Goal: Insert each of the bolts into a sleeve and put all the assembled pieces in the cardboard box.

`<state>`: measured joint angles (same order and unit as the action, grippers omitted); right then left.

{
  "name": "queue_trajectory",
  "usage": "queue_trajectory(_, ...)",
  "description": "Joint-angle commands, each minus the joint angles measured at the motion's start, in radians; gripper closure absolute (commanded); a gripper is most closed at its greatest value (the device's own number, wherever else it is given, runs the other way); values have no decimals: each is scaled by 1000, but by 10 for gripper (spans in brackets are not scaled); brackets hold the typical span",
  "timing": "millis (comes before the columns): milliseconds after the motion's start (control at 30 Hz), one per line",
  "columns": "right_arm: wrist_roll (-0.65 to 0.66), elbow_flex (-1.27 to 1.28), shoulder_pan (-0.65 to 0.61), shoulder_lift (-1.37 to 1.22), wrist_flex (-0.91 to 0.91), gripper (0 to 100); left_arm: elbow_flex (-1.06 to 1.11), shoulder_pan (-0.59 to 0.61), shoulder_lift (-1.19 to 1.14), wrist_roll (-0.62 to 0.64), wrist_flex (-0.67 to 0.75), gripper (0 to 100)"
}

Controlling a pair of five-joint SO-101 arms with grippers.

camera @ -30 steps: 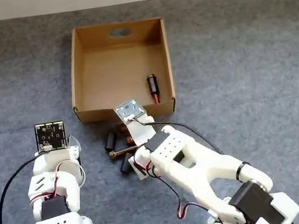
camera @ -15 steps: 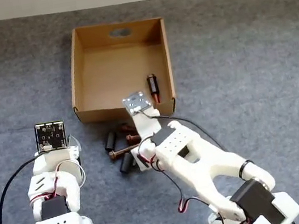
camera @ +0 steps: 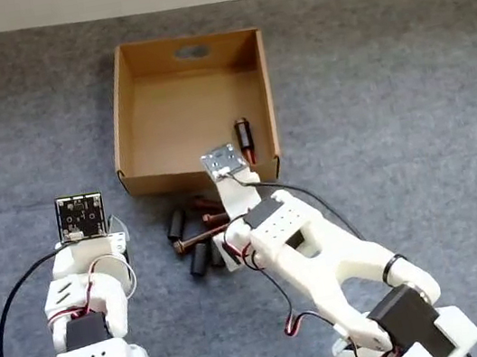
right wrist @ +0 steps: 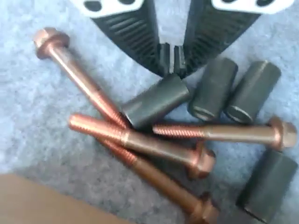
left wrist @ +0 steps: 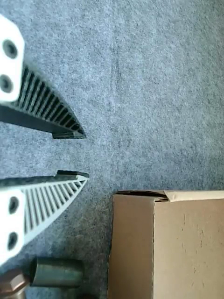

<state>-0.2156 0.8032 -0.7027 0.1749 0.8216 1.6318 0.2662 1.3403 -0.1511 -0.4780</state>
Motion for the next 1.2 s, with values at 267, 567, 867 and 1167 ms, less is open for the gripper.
queue_trajectory(267,106,-8,101,13,88,988,-45,1,-2,-5,0,864)
queue_trajectory(567,-104,-93,94,12,91,810,-45,1,-1,-5,0,864)
queue_trajectory(867,-413,-174,51,4,102,805,-31,1,4,-5,0,864)
queue_trajectory(1167,-442,-180,51,1,-33,807,-31,1,5,-5,0,864)
